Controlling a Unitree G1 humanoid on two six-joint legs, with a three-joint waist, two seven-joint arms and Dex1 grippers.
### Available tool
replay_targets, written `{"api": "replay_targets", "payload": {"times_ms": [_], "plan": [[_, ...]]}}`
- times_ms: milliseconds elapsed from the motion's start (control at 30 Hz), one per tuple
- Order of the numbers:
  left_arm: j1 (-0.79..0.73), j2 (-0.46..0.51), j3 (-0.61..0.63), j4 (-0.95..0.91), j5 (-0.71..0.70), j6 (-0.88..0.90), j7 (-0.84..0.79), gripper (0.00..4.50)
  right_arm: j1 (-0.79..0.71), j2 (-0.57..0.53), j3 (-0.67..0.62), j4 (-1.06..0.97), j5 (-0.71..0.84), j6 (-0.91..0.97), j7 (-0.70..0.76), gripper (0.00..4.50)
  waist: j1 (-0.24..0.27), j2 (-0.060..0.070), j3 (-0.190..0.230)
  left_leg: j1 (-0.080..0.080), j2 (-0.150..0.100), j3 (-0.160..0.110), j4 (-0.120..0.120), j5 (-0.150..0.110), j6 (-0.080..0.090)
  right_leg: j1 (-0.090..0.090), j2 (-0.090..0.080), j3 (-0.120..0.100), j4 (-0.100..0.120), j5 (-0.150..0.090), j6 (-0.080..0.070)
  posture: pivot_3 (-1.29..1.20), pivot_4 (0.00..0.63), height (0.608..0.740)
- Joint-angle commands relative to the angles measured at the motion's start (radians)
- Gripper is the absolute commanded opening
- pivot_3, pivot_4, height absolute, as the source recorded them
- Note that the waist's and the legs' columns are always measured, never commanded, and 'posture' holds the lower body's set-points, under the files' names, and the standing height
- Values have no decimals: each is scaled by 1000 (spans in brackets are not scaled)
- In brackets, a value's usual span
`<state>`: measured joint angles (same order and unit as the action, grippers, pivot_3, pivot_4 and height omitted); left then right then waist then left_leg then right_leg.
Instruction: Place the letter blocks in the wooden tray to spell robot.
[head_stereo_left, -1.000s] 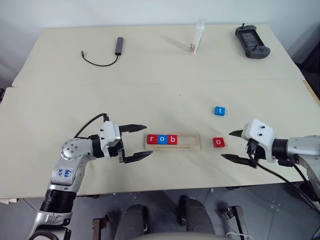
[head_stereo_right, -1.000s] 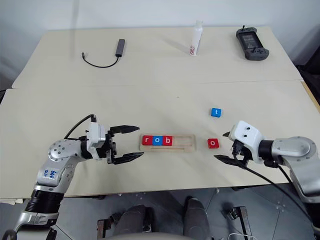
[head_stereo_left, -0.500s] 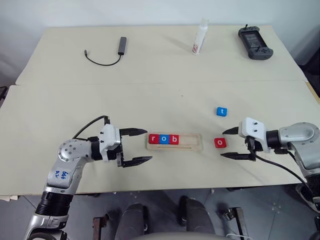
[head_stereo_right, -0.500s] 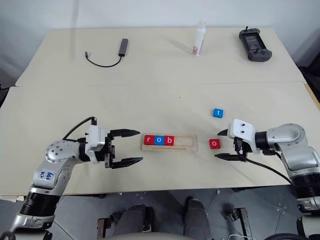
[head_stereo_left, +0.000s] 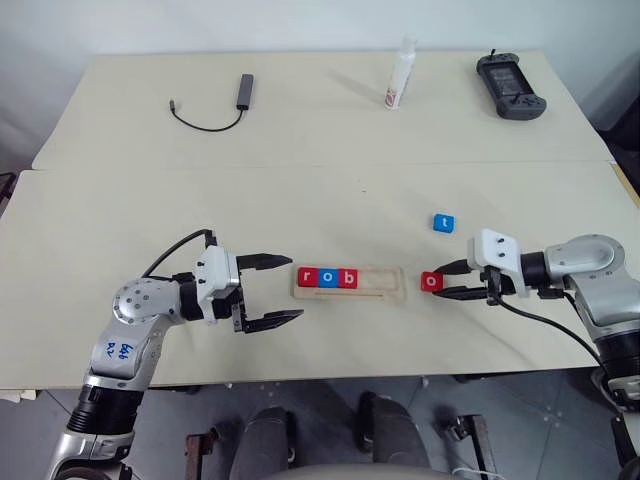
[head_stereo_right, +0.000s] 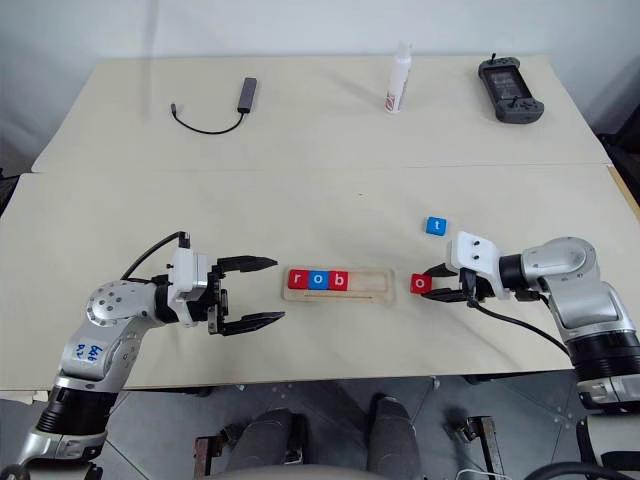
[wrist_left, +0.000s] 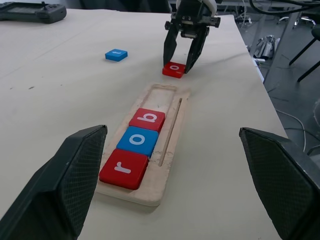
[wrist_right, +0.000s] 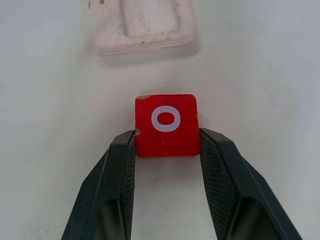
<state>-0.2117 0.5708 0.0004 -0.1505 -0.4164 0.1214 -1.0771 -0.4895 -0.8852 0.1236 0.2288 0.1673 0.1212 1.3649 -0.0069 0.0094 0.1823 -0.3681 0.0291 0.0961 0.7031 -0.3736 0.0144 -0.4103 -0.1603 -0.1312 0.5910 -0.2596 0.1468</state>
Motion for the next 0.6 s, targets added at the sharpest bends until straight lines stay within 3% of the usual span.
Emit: {"api": "replay_targets", "payload": {"times_ms": [33, 133, 600], "plan": [[16, 8, 24, -39, -11, -12, 16, 4500, -76, 25, 7, -155, 74, 164, 15, 1456, -1, 0, 0, 0, 0, 0, 0, 0, 0, 0, 0, 0, 0, 0, 0, 0, 150, 740], [25, 7, 25, -43, -9, -14, 24, 4500, -122, 67, 50, -206, 55, 255, -20, 1456, 3, 0, 0, 0, 0, -1, 0, 0, 0, 0, 0, 0, 0, 0, 0, 0, 150, 740], [72, 8, 38, -86, -7, -12, 71, 4500, -176, 155, 183, -179, -48, 279, -71, 1456, 4, 0, 0, -2, -1, -1, 0, 0, 0, -1, 0, -1, 0, 0, 0, 0, 150, 740]]}}
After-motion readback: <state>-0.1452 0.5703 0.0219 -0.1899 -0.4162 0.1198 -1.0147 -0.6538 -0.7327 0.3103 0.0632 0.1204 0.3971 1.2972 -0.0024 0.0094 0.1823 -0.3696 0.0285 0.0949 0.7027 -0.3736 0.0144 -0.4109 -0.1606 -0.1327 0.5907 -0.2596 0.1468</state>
